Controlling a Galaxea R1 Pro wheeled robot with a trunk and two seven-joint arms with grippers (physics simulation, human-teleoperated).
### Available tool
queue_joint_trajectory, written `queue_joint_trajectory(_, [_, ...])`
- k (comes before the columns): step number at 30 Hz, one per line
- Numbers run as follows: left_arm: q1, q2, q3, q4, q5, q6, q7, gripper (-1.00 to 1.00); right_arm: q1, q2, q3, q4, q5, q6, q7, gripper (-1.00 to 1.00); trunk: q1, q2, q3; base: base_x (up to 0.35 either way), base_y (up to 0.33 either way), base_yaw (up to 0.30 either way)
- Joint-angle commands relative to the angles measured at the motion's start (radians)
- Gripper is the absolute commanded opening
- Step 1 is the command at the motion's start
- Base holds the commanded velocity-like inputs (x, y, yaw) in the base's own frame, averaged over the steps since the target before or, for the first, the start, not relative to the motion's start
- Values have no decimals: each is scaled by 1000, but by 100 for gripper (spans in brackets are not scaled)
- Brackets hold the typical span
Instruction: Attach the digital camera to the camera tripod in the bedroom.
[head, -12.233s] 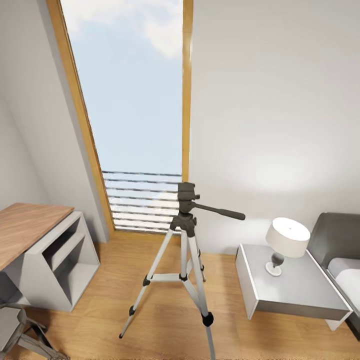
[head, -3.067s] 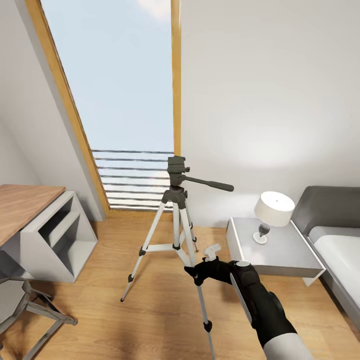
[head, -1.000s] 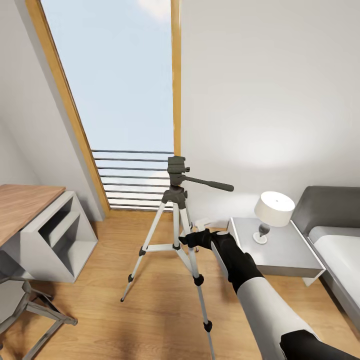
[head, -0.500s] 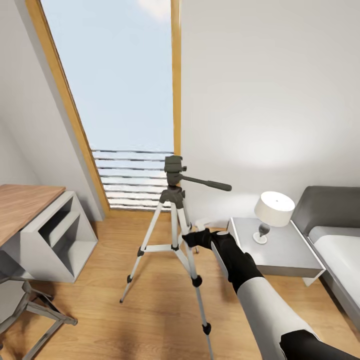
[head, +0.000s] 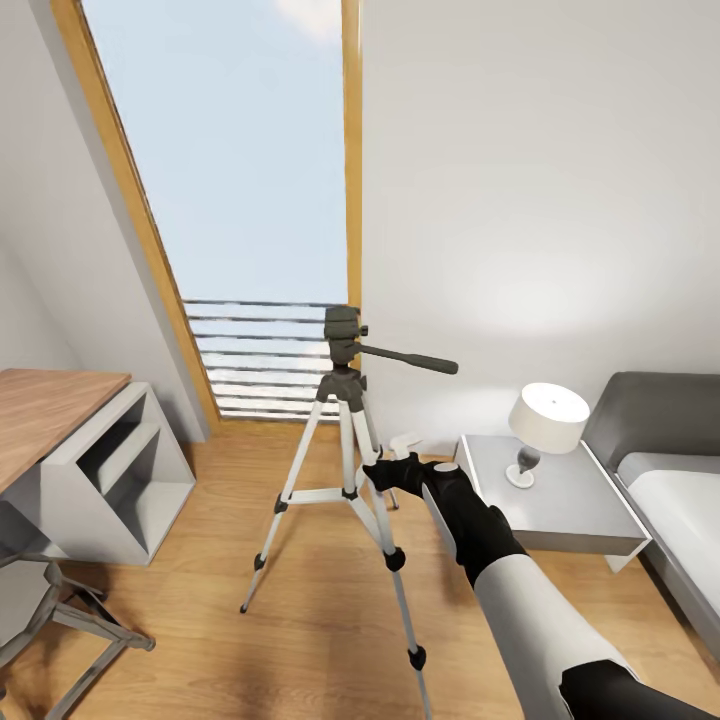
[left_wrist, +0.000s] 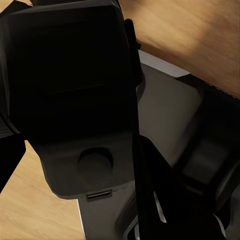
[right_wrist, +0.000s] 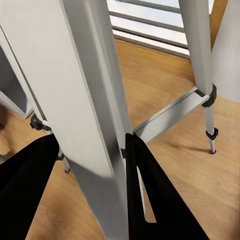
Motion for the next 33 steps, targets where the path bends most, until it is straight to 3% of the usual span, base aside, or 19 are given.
queue_joint_trajectory(1, [-1,0,-8,0,8,-2,0,-100,-1,0,-1,-2,6,5,6,-100,1,-2,-2,0,0,0])
queue_joint_trajectory(18, [-1,0,-9,0,12,-2,0,-100,0,0,1,0,7,4,11,-100,1,-2,-2,0,0,0])
queue_joint_trajectory(27, [-1,5,-17,-17,-3,-2,5,-100,3,0,1,17,10,3,16,-100,1,-2,-2,0,0,0])
queue_joint_trajectory(29, [-4,35,-20,-138,-6,22,11,-100,0,0,1,19,17,1,16,-100,1,-2,-2,0,0,0])
queue_joint_trajectory(33, [-6,77,-20,-292,-7,93,12,-100,0,-11,1,20,17,-8,15,-100,1,-2,-2,0,0,0])
